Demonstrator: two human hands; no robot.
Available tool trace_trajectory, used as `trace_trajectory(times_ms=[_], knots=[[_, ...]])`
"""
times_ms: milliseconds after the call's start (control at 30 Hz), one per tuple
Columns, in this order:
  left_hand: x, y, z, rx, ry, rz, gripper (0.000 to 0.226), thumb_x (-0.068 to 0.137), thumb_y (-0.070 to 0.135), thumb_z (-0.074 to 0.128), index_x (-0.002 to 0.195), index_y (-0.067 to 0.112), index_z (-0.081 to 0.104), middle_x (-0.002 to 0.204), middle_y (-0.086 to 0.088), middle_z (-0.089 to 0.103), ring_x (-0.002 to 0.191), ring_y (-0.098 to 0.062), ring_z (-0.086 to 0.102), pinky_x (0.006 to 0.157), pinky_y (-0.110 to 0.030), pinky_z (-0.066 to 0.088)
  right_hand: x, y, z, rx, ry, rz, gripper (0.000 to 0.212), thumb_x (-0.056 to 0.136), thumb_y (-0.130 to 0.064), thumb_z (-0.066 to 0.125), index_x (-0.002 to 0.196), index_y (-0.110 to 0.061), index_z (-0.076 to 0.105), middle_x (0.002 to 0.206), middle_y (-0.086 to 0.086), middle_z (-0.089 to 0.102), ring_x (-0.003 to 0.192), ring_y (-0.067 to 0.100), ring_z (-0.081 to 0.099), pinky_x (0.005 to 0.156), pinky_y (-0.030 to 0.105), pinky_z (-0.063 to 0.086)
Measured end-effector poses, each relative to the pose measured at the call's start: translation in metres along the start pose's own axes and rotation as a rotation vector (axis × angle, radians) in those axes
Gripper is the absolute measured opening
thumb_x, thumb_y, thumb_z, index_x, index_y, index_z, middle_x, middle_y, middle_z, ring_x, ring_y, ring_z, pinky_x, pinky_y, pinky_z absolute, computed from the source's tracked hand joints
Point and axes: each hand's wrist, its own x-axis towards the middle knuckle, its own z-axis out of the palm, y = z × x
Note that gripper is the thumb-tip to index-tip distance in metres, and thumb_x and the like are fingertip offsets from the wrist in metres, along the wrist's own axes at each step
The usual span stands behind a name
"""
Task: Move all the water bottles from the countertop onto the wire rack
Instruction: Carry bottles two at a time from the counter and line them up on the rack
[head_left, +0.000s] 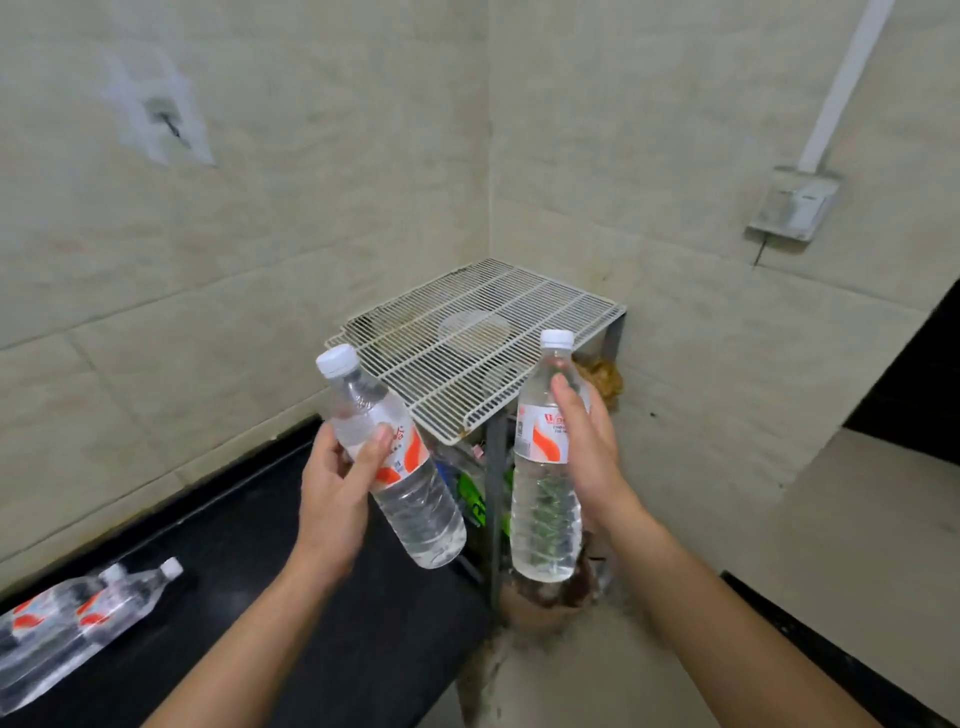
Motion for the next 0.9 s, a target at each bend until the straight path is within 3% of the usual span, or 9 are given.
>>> trace_trajectory(times_ms=[67,167,300,433,600,733,833,900], knots=[[0.032,-0.004,0.021,-0.074,0.008,-0.009,0.064,0.074,0.055,0.071,0.121,0.013,0.061,0.102,0.001,0.076,0.093,-0.015,0.072,0.076,-0.025,0.057,0.033,-0.004,-0.001,-0.054,-0.017,0.007,0.018,0.098,-0.039,0.062,0.110,-0.026,0.066,0.095,0.004,0.076,0.083,0.017,0.072,0.072,0.031,0.057],[0.074,-0.004,0.049,-0.176,0.002,-0.049,0.092,0.069,0.068,0.074,0.128,0.000,0.056,0.102,-0.010,0.071,0.091,-0.025,0.069,0.081,-0.039,0.057,0.079,-0.013,-0.001,-0.119,-0.040,-0.035,0.023,0.099,-0.038,0.061,0.106,-0.017,0.067,0.090,0.004,0.074,0.079,0.016,0.071,0.068,0.028,0.055],[0.133,-0.010,0.069,-0.164,-0.004,-0.055,0.076,0.065,0.071,0.076,0.117,0.016,0.062,0.094,-0.003,0.071,0.086,-0.020,0.069,0.076,-0.036,0.056,0.141,-0.023,0.009,-0.234,-0.067,-0.085,0.017,0.102,-0.030,0.057,0.093,-0.018,0.065,0.074,-0.005,0.071,0.067,0.010,0.069,0.060,0.023,0.052],[0.174,-0.026,0.077,-0.084,0.032,-0.071,0.046,0.069,0.070,0.067,0.109,0.048,0.059,0.106,0.003,0.073,0.098,-0.018,0.072,0.086,-0.041,0.057,0.195,-0.022,0.024,-0.341,-0.087,-0.126,0.020,0.104,-0.034,0.052,0.088,-0.026,0.062,0.071,-0.011,0.068,0.066,0.004,0.067,0.058,0.018,0.050],[0.222,-0.048,0.082,-0.076,0.176,-0.077,0.061,0.080,0.069,0.066,0.127,0.032,0.052,0.114,0.005,0.071,0.104,-0.012,0.070,0.089,-0.035,0.055,0.264,-0.012,0.046,-0.343,-0.170,-0.163,0.027,0.090,-0.051,0.057,0.087,-0.024,0.063,0.069,-0.012,0.069,0.064,0.004,0.068,0.056,0.019,0.053],[0.272,-0.062,0.088,-0.022,0.260,-0.100,0.057,0.081,0.053,0.066,0.127,0.022,0.053,0.115,0.002,0.071,0.103,-0.012,0.071,0.081,-0.027,0.056,0.331,0.005,0.067,-0.363,-0.286,-0.170,0.022,0.086,-0.046,0.069,0.086,-0.023,0.067,0.070,-0.012,0.070,0.063,0.003,0.067,0.055,0.017,0.050],[0.313,-0.074,0.095,0.047,0.329,-0.095,0.052,0.082,0.048,0.071,0.123,0.019,0.056,0.113,-0.001,0.071,0.104,-0.016,0.071,0.085,-0.033,0.056,0.390,0.026,0.080,-0.406,-0.330,-0.192,0.015,0.091,-0.043,0.072,0.090,-0.028,0.070,0.078,-0.009,0.072,0.070,0.006,0.070,0.060,0.022,0.052],[0.344,-0.080,0.102,0.103,0.368,-0.085,0.046,0.085,0.045,0.074,0.120,0.021,0.059,0.111,-0.001,0.072,0.102,-0.018,0.071,0.087,-0.039,0.057,0.432,0.035,0.086,-0.396,-0.363,-0.181,0.026,0.089,-0.052,0.070,0.101,-0.028,0.071,0.087,-0.007,0.074,0.079,0.007,0.072,0.067,0.027,0.057]])
